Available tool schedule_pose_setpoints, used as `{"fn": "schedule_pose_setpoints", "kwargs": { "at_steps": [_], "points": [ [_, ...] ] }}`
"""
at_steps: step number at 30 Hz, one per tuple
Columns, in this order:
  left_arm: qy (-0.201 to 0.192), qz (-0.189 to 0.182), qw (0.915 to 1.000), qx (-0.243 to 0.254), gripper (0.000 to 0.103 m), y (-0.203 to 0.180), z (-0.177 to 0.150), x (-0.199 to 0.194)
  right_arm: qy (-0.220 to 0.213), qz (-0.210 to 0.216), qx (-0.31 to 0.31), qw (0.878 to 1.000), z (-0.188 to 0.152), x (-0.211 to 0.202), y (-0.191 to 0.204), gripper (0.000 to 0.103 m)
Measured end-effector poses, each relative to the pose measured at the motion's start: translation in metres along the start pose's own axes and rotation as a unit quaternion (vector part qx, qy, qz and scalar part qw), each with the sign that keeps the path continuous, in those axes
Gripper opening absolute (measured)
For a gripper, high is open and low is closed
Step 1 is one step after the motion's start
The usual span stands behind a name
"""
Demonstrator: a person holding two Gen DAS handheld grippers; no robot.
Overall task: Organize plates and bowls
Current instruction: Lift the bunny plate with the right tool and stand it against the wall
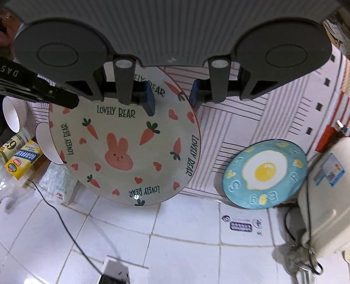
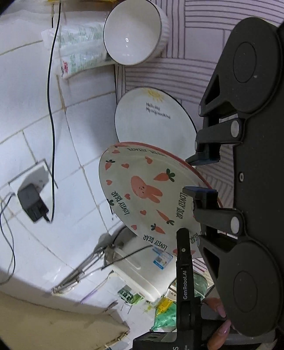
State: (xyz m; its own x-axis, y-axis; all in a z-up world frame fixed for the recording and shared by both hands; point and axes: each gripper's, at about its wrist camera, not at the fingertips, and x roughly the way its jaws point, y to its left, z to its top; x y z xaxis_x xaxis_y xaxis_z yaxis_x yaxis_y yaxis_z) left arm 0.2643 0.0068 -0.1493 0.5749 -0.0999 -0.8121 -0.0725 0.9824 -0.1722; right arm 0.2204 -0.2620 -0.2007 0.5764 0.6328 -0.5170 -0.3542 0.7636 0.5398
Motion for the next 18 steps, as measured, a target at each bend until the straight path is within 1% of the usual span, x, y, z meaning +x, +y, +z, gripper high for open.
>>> {"fn": "schedule_pose_setpoints", "kwargs": {
  "at_steps": [3,6,9,13,15,18],
  "points": [
    [0.013,-0.003,0.9999,-0.002,0.032,-0.005,0.008,0.017,0.007,-0.008,0.006,1.000,0.008,0.008,-0.011,0.025],
    [0.023,-0.004,0.9997,0.008,0.032,-0.013,0.012,0.034,0.015,-0.017,0.017,1.000,0.012,0.016,-0.023,0.025],
    [0.031,0.000,0.9995,-0.003,0.032,-0.017,0.012,0.050,0.025,-0.040,0.019,0.999,0.015,0.024,-0.030,0.025],
    [0.052,-0.009,0.9984,-0.023,0.032,-0.015,0.013,0.068,0.038,-0.035,0.041,0.998,0.020,0.034,-0.047,0.025],
    [0.060,-0.014,0.9973,-0.040,0.032,-0.014,0.013,0.075,0.050,-0.043,0.027,0.997,0.023,0.039,-0.049,0.025],
    [0.071,-0.022,0.9959,-0.051,0.032,-0.012,0.014,0.082,0.056,-0.050,0.029,0.997,0.027,0.043,-0.053,0.025]
  ]
}}
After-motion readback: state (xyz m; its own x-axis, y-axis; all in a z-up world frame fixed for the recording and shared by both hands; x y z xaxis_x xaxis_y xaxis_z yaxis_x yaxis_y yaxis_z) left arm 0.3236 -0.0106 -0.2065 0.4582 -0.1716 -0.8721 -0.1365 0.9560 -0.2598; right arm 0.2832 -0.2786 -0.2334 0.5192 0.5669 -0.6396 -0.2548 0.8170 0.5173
